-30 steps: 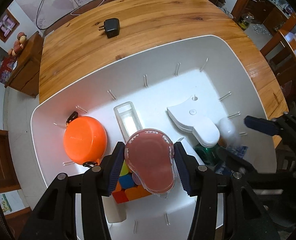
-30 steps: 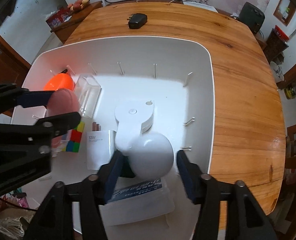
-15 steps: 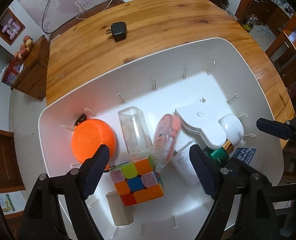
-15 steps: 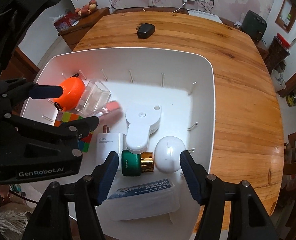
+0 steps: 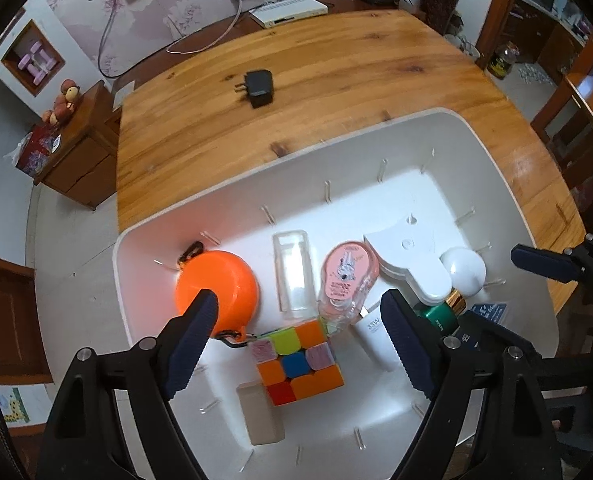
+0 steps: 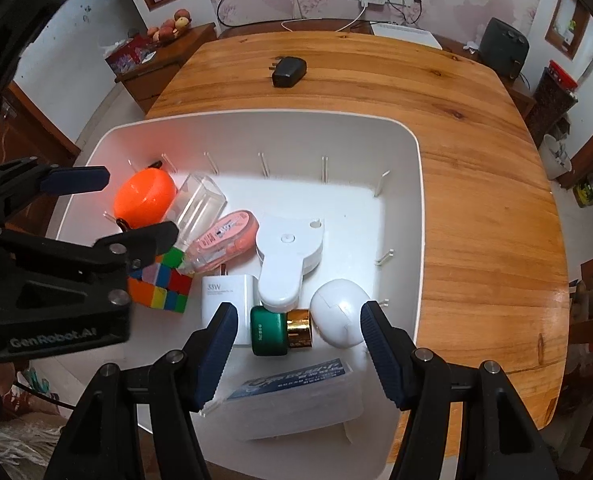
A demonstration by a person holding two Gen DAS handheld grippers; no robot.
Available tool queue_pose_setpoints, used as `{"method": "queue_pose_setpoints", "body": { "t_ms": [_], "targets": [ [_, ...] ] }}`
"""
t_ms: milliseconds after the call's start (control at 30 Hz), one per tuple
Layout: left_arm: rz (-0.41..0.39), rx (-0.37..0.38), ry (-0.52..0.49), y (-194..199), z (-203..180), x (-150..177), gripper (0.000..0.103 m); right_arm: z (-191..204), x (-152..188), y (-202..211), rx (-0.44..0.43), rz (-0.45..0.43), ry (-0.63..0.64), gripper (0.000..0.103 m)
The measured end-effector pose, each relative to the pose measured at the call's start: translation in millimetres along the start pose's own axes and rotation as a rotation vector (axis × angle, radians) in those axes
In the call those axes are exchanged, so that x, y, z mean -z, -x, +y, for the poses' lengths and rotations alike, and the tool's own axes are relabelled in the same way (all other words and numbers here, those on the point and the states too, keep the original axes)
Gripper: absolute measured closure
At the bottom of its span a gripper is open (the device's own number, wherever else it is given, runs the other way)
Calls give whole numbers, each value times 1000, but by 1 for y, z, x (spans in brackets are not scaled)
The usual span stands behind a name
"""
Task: Organize rigid objects
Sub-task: 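Move the right tool to the gold round compact and grasp it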
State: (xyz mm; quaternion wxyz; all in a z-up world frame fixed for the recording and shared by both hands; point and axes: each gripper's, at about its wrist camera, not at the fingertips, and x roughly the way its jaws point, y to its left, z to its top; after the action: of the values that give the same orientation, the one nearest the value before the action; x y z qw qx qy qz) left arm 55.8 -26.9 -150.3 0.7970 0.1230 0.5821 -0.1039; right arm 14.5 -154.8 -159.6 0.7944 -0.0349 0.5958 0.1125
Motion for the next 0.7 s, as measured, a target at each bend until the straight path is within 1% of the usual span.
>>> {"method": "queue_pose_setpoints", "body": {
  "t_ms": [233,367,500,567,700],
  "targets": [
    [-52,-6,88,25,33,-18,18,0,-18,10,-31,-11,-8,38],
    [-82,-26,116,37,53,-36,18,1,-39,18,-46,-6,-7,38],
    [-104,-45,154,41,72,-62,18,-2,-67,24,-66,-5,-14,38],
    [-110,-45,187,42,82,-80,18,-3,-87,27,-76,-10,-21,38],
    [-132,-38,253,43,101,-114,17,-5,-127,27,-65,-14,-20,38]
  ]
}}
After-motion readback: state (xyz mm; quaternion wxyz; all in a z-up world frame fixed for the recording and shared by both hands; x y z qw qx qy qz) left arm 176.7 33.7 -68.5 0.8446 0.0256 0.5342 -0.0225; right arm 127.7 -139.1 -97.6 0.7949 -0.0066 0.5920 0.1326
